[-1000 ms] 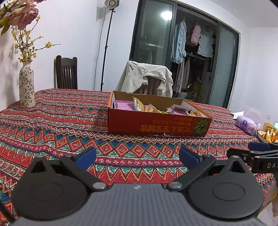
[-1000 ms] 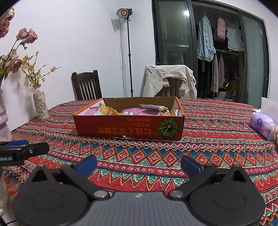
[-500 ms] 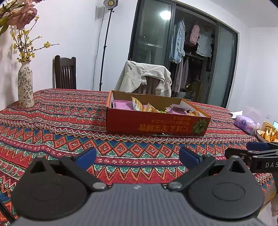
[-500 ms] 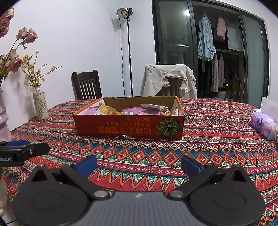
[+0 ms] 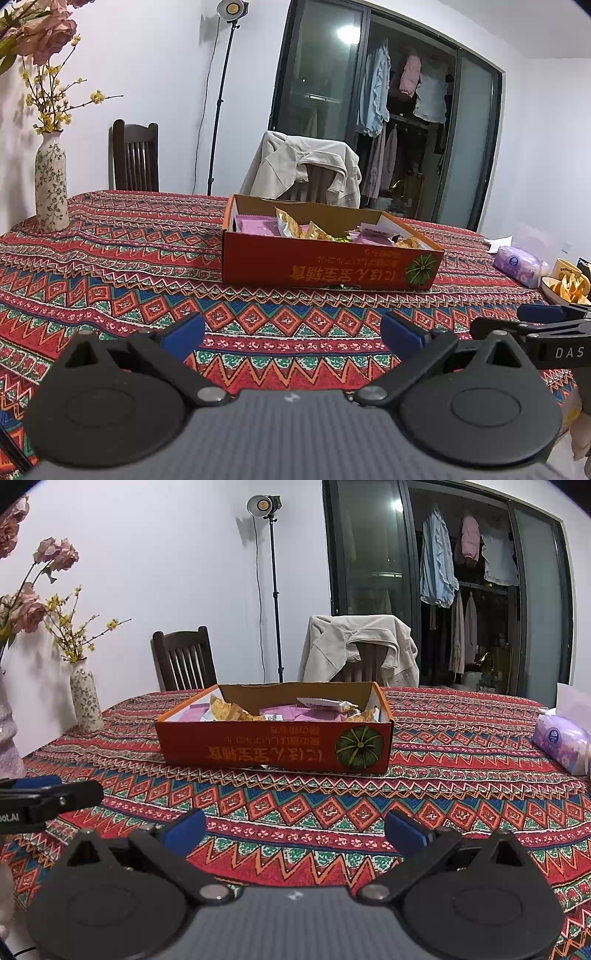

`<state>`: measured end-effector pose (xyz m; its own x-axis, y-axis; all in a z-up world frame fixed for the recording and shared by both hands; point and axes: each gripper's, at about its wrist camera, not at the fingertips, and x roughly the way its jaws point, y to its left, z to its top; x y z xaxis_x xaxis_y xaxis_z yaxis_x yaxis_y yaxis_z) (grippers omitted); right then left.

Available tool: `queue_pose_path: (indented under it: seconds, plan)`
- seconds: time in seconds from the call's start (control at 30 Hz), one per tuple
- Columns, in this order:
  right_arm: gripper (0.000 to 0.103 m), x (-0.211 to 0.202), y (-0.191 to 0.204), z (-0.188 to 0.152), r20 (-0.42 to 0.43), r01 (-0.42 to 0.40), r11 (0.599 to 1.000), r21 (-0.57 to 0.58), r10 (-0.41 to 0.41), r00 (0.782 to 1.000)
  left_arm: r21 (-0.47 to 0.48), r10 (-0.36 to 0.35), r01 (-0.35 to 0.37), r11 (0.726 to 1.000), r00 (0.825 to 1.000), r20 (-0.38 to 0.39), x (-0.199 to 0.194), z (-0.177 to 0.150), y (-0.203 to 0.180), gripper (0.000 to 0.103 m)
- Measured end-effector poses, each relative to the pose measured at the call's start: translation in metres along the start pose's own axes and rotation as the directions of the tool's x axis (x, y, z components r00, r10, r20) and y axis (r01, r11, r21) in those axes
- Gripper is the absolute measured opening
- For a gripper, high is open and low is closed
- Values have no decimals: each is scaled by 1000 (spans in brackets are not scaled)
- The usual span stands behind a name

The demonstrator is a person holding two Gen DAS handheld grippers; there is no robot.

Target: Organize snacks

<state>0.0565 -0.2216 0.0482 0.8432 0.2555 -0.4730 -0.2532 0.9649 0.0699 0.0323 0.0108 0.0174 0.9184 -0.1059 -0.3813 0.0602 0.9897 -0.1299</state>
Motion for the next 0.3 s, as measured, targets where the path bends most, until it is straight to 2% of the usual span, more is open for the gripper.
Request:
queue_pose_path:
  seconds: [0.3]
  plan:
    - [103, 5, -1, -2, -11, -2, 1000, 5, 2, 1000, 3, -6, 6, 1000, 1000, -1, 4, 0, -1, 103]
